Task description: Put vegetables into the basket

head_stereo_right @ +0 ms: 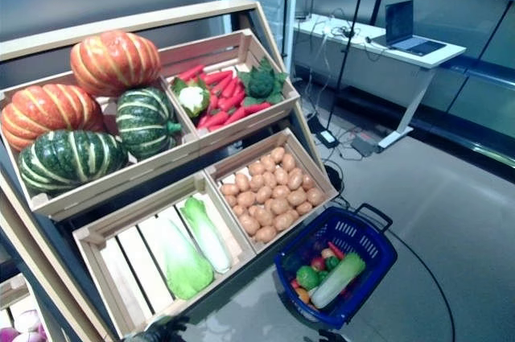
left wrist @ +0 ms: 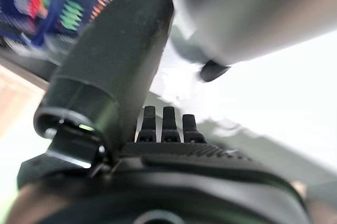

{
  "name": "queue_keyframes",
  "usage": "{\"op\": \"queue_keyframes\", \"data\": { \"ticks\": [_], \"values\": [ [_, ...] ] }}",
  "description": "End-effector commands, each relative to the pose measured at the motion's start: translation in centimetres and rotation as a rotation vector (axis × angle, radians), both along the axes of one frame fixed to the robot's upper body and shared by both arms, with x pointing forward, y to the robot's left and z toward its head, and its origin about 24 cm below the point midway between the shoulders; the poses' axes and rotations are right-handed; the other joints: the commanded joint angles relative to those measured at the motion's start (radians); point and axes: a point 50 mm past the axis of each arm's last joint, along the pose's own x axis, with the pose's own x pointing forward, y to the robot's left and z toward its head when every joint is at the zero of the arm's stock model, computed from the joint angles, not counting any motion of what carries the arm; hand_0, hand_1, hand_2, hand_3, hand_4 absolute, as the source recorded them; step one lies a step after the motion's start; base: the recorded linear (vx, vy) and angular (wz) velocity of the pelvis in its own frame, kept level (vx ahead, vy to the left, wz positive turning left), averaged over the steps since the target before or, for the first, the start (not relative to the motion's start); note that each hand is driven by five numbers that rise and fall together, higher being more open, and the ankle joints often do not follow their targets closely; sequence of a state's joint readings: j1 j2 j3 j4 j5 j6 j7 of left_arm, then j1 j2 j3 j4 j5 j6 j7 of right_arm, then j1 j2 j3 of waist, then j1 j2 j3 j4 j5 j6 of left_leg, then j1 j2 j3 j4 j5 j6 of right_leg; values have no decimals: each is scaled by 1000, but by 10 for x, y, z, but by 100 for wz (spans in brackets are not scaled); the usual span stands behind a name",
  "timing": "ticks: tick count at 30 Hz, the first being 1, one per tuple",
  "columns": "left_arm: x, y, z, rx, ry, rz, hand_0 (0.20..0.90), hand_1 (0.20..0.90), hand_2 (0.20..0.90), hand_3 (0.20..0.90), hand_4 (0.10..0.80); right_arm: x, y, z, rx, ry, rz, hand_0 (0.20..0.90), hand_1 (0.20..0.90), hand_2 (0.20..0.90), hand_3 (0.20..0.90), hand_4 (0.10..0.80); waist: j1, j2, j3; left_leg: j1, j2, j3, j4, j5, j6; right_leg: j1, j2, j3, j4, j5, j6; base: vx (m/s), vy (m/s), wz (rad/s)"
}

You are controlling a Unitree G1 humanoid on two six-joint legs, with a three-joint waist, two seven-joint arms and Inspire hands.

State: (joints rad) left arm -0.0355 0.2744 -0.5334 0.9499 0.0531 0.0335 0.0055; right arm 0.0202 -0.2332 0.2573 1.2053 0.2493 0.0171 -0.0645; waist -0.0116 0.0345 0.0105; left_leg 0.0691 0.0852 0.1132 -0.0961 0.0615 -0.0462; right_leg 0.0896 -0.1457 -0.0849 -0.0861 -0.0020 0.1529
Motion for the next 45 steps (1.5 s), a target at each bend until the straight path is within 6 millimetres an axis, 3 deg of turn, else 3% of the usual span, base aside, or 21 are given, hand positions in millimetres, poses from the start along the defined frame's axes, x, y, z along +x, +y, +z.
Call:
{"op": "queue_keyframes", "data": {
  "ticks": [1,4,8,14,19,25,30,36,39,45],
  "values": [
    [104,-10,71,34,-431,-168,900,900,900,900,800,34,2,8,-4,-84,7,900,900,900,900,800,12,-8,53,-2,-7,-46,26,-53,42,-53,-40,-21,89,12,-36,0,0,0],
    [139,-17,127,46,-642,-252,900,900,900,900,800,31,-4,8,-12,-95,-22,900,900,900,900,800,21,0,55,-8,-12,-60,25,-54,46,-55,-45,-30,90,10,-35,-7,7,4],
    [156,-12,173,91,-805,-296,900,900,900,900,800,24,-6,7,-9,-96,-56,900,900,900,900,800,31,-2,51,-11,-13,-71,26,-56,47,-48,-47,-48,83,14,-34,5,-26,10],
    [163,11,202,289,-981,-301,900,900,900,900,800,16,-11,7,-7,-95,-79,900,900,900,900,800,35,-4,49,-8,-12,-79,25,-57,46,-37,-44,-63,71,14,-40,5,-20,5],
    [166,32,201,534,-1018,-334,900,900,900,900,800,16,-12,7,-8,-98,-78,900,900,900,900,800,30,-6,48,-5,-11,-78,24,-57,42,-31,-43,-66,63,15,-40,0,0,0],
    [162,46,179,817,-954,-517,900,900,900,900,800,17,-13,8,-19,-99,-63,900,900,900,900,800,12,-4,51,-4,-12,-68,22,-53,39,-36,-41,-58,59,20,-37,0,0,0],
    [161,60,173,950,-897,-593,900,900,900,900,800,16,-19,9,-37,-95,-41,900,900,900,900,800,-5,3,55,-3,-15,-57,19,-52,39,-41,-41,-54,51,27,-33,0,0,0],
    [159,64,169,1032,-973,-639,900,900,900,900,800,19,-23,11,-59,-112,-9,900,900,900,900,800,-14,5,69,-24,-16,-55,13,-40,33,-60,-38,-54,41,38,-32,0,0,0],
    [162,56,171,1039,-1064,-679,900,900,900,900,800,31,-26,16,-71,-156,8,900,900,900,900,800,-18,9,98,-51,-18,-56,9,-33,28,-87,-36,-55,36,47,-34,-101,21,2],
    [178,53,190,1102,-1284,-628,900,900,900,900,800,76,-38,36,-107,-302,39,900,900,900,900,800,-32,19,194,-132,-31,-60,9,-15,21,-164,-29,-46,27,74,-38,-160,14,2]
  ]
}}
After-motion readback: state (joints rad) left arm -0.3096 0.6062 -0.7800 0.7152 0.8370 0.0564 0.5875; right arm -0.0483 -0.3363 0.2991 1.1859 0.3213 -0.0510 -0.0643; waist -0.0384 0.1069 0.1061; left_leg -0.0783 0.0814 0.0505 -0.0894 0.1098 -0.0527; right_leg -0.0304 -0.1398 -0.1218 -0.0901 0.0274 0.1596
